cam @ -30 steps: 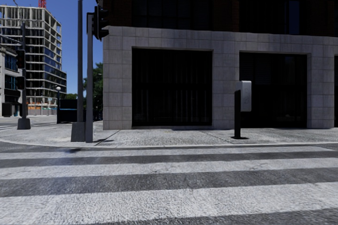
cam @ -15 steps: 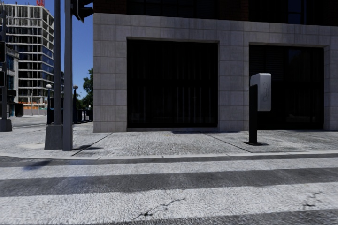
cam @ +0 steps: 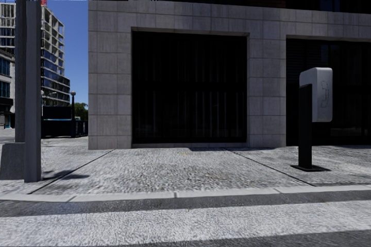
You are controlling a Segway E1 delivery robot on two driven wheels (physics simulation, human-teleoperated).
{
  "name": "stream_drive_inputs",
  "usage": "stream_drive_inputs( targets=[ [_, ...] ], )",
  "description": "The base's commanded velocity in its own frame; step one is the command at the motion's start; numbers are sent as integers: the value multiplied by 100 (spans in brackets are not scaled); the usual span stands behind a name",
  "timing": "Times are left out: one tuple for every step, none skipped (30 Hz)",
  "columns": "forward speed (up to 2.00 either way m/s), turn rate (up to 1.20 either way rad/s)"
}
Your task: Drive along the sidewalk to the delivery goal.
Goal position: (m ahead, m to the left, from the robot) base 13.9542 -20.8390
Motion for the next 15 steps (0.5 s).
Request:
stream_drive_inputs(
  targets=[
    [200, 0],
    [200, 0],
    [200, 0],
    [200, 0],
    [200, 0],
    [200, 0],
    [200, 0],
    [200, 0],
    [200, 0],
    [200, 0],
    [200, 0],
    [200, 0],
    [200, 0],
    [200, 0],
    [200, 0]
  ],
)
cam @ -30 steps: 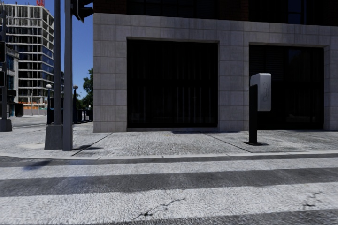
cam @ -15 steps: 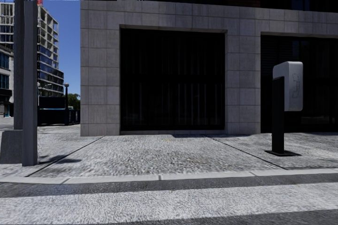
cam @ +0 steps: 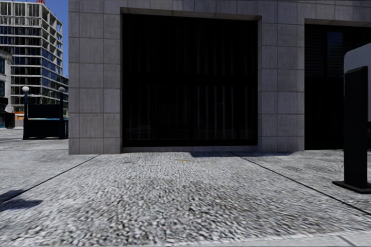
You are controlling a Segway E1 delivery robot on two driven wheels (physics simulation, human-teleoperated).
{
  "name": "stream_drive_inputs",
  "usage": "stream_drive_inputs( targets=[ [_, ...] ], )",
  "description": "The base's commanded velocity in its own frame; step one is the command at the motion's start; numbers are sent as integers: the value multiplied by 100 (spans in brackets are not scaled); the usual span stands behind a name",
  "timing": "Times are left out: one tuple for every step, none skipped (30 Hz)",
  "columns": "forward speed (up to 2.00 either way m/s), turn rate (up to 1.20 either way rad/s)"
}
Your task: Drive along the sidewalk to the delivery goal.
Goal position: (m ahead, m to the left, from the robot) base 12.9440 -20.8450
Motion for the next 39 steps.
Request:
stream_drive_inputs(
  targets=[
    [200, 0],
    [200, 0],
    [200, 0],
    [200, 0],
    [200, 0],
    [196, 0],
    [188, 0],
    [180, 0],
    [171, 0],
    [165, 0],
    [162, -2],
    [162, -2],
    [160, -10],
    [156, -16],
    [150, -19],
    [144, -21],
    [140, -22],
    [138, -22],
    [138, -22],
    [138, -22],
    [138, -23],
    [138, -23],
    [138, -24],
    [138, -27],
    [137, -29],
    [137, -30],
    [137, -33],
    [137, -33],
    [137, -36],
    [137, -38],
    [137, -39],
    [137, -39],
    [138, -41],
    [138, -41],
    [138, -43],
    [138, -45],
    [138, -45],
    [138, -46],
    [144, -47]
  ],
)
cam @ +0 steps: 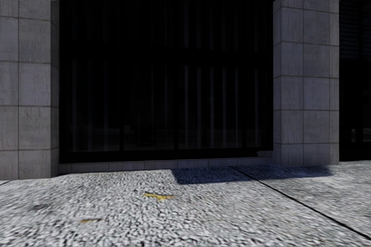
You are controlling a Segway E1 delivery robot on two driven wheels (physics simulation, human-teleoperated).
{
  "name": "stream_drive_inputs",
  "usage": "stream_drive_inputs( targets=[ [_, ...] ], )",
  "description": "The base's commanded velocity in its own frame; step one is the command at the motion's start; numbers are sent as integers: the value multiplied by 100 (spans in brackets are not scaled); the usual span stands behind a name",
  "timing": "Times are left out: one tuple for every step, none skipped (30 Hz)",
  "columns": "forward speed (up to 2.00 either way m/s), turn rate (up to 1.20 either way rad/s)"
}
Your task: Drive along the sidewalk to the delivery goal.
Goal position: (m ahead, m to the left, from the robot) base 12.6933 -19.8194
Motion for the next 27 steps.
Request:
stream_drive_inputs(
  targets=[
    [149, -47],
    [151, -47],
    [151, -47],
    [152, -47],
    [152, -48],
    [152, -49],
    [152, -49],
    [152, -50],
    [152, -51],
    [151, -52],
    [151, -53],
    [151, -53],
    [149, -55],
    [149, -55],
    [149, -56],
    [149, -59],
    [148, -65],
    [148, -66],
    [148, -66],
    [148, -66],
    [148, -66],
    [148, -66],
    [148, -66],
    [148, -66],
    [148, -66],
    [148, -66],
    [148, -66]
  ],
)
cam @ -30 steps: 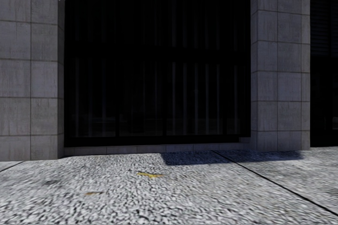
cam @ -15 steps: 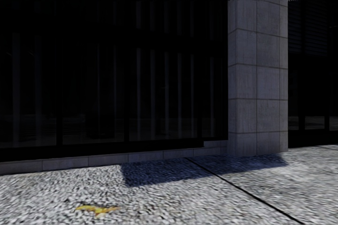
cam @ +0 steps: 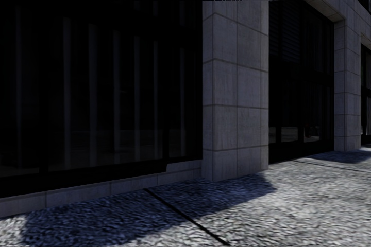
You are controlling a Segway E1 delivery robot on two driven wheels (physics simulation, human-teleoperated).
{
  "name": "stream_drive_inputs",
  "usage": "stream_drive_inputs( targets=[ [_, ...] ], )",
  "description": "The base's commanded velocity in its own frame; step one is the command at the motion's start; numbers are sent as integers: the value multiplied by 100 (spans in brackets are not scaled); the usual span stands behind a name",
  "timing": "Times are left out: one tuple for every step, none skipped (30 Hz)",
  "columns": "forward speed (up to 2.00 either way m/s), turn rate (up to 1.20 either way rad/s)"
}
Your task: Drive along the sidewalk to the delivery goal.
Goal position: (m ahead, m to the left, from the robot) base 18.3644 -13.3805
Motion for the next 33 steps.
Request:
stream_drive_inputs(
  targets=[
    [148, -66],
    [148, -66],
    [148, -66],
    [148, -66],
    [148, -66],
    [148, -66],
    [148, -66],
    [148, -66],
    [148, -66],
    [148, -66],
    [148, -66],
    [148, -66],
    [148, -66],
    [148, -66],
    [148, -66],
    [148, -66],
    [148, -66],
    [148, -66],
    [148, -66],
    [148, -66],
    [148, -66],
    [148, -66],
    [148, -66],
    [148, -66],
    [148, -66],
    [148, -66],
    [148, -66],
    [148, -66],
    [148, -66],
    [148, -66],
    [148, -66],
    [148, -66],
    [148, -66]
  ],
)
